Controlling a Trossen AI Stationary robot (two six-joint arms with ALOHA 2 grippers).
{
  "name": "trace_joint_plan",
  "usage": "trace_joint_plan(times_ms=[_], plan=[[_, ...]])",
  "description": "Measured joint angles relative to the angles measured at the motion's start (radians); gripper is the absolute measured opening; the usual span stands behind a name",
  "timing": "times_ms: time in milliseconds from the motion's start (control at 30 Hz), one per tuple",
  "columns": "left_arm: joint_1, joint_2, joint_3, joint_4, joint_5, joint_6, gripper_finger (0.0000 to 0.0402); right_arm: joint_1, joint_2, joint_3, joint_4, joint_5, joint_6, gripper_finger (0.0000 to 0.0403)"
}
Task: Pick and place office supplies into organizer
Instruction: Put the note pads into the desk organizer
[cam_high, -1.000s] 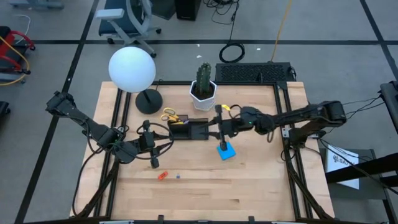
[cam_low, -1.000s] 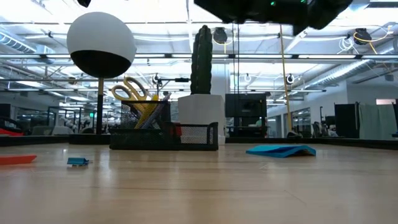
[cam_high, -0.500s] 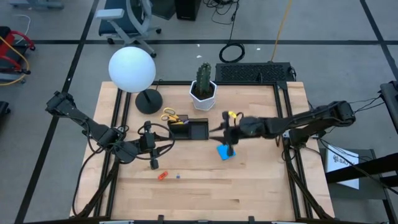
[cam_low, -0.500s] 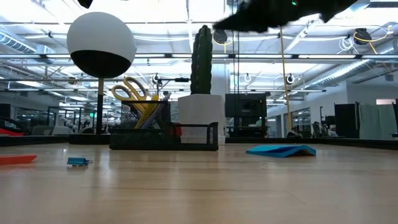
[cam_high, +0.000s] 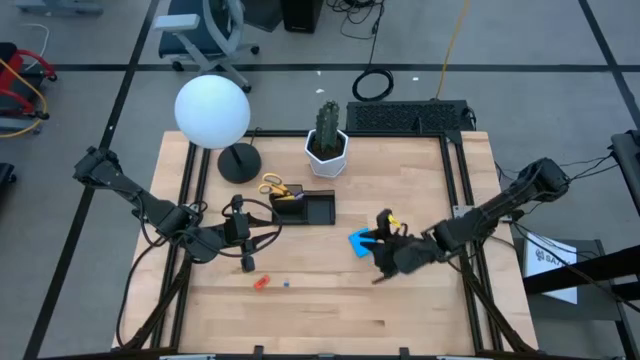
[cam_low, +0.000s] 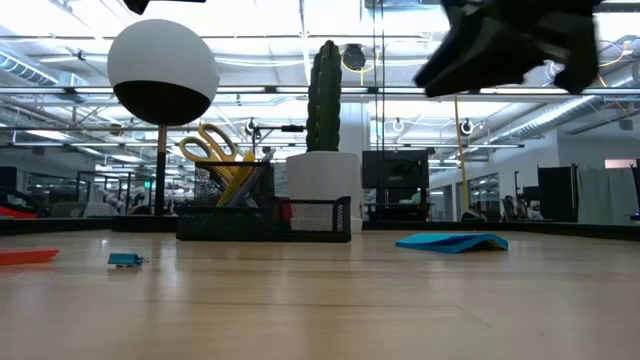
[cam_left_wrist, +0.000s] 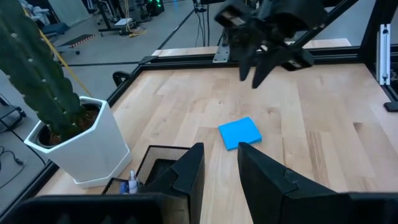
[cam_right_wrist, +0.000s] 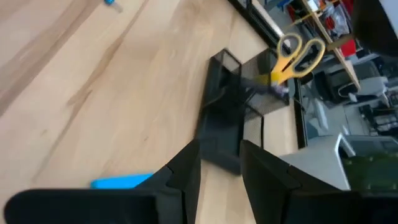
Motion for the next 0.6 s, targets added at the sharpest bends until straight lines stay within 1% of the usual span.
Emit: trace_joint_plan(times_ms=[100, 267, 433, 600], plan=[[0.0, 0.0, 0.0, 0.0, 0.0, 0.0, 0.0104, 0.054, 0.022, 0.0, -0.071, 0.05, 0.084, 0.0107], [0.0, 0.0, 0.0, 0.0, 0.0, -0.003, 0.0104, 0.095, 0.117, 0.0, -0.17, 0.05, 0.236, 0.0105], [0.0, 0.0, 0.0, 0.0, 0.0, -0.007, 0.0104, 0.109, 0.227, 0.0, -0.213, 0.043, 0.275, 0.0105], [0.0, 0.0, 0.0, 0.0, 0.0, -0.018, 0.0104, 0.11, 0.283, 0.0, -0.214, 0.017, 0.355, 0.0105]])
